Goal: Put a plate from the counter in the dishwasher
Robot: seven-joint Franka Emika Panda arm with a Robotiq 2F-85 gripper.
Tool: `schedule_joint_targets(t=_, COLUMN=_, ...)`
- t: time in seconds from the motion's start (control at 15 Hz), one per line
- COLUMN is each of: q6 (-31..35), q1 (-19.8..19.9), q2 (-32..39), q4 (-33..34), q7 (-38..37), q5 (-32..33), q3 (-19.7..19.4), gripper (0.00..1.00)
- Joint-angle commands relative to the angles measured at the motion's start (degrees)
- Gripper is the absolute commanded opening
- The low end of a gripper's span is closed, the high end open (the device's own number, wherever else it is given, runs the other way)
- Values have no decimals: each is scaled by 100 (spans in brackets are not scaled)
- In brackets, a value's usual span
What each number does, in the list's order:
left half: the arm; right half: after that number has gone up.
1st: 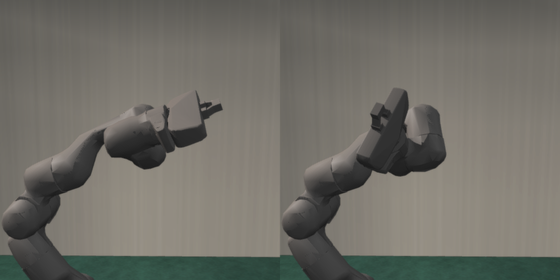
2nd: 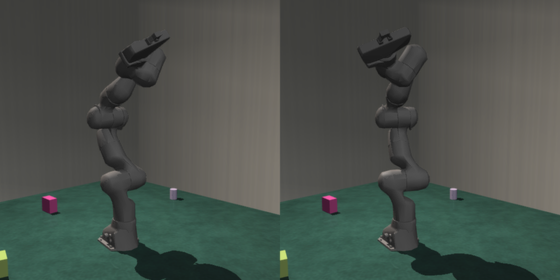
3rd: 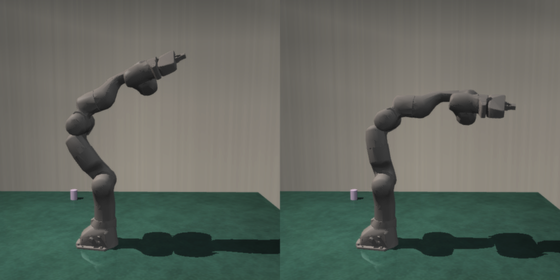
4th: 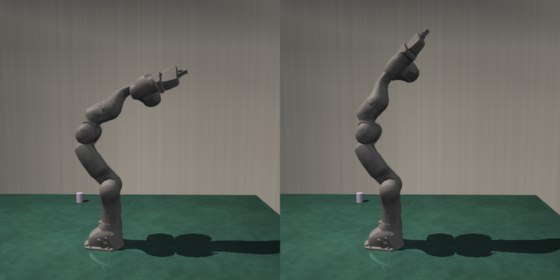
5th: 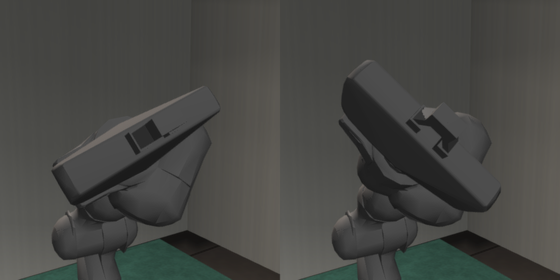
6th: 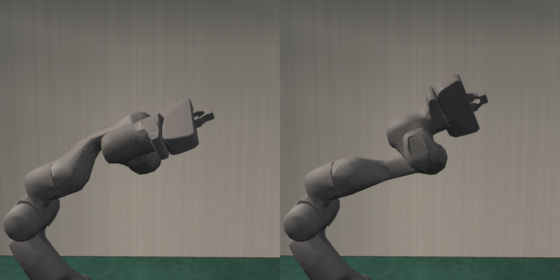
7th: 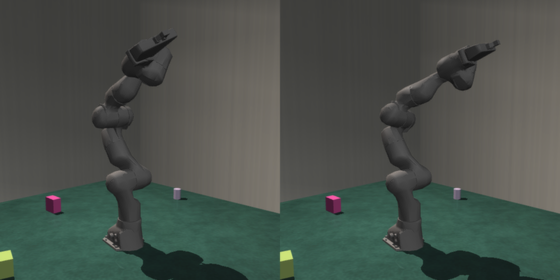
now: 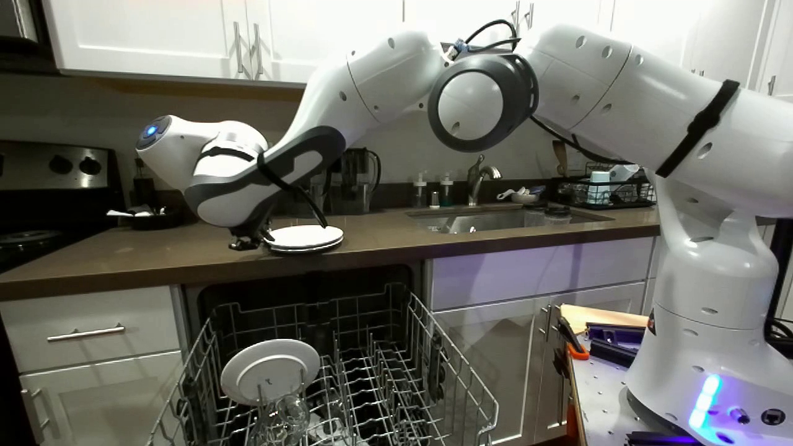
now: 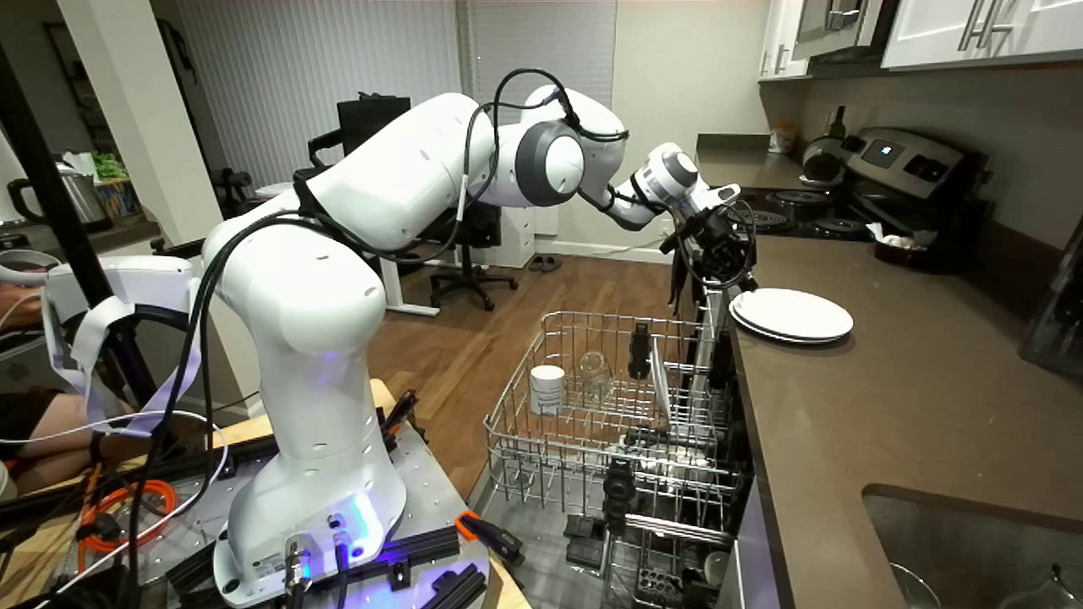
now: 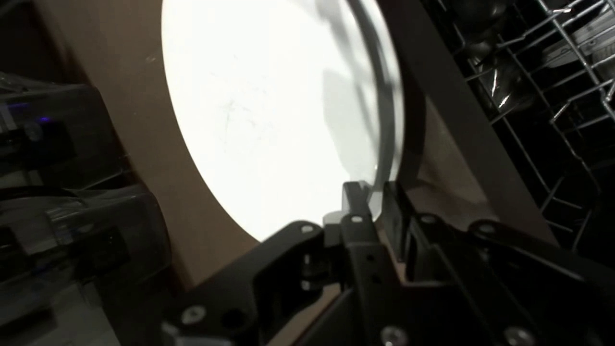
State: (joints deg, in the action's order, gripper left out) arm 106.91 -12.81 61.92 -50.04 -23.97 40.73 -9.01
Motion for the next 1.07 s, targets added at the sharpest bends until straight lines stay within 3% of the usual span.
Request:
schedule_joint_targets(t=0.0, q6=160, q1=77, q2=-195, q4=-271, q7=-50, q5=-80, q3=71, gripper=8)
schedule_joint_targets(t=0.07, q6=162, q1=78, q2=-197, q4=-273, q7=-52, q5=-80, q3=71, gripper=4)
schedule_joint_targets(t=0.33, q6=155, q1=85, q2=-199, q4=-283, q7=-55, q5=-82, q3=71, gripper=11)
schedule_joint_targets(t=0.47, q6=158, q1=100, q2=-207, q4=-300, q7=-60, q5=-90, q3=75, gripper=34)
schedule_joint_targets(t=0.73, q6=153, q1=134, q2=-237, q4=-311, q7=-68, q5=-87, q3=71, gripper=45)
schedule_joint_targets(t=0.87, q6=160, q1=162, q2=-257, q4=-323, q7=-72, q5=-87, q3=74, gripper=47)
schedule_joint_targets(t=1.0, q6=169, q1=171, q2=-260, q4=-331, q7=-78, q5=-85, q3=81, gripper=33)
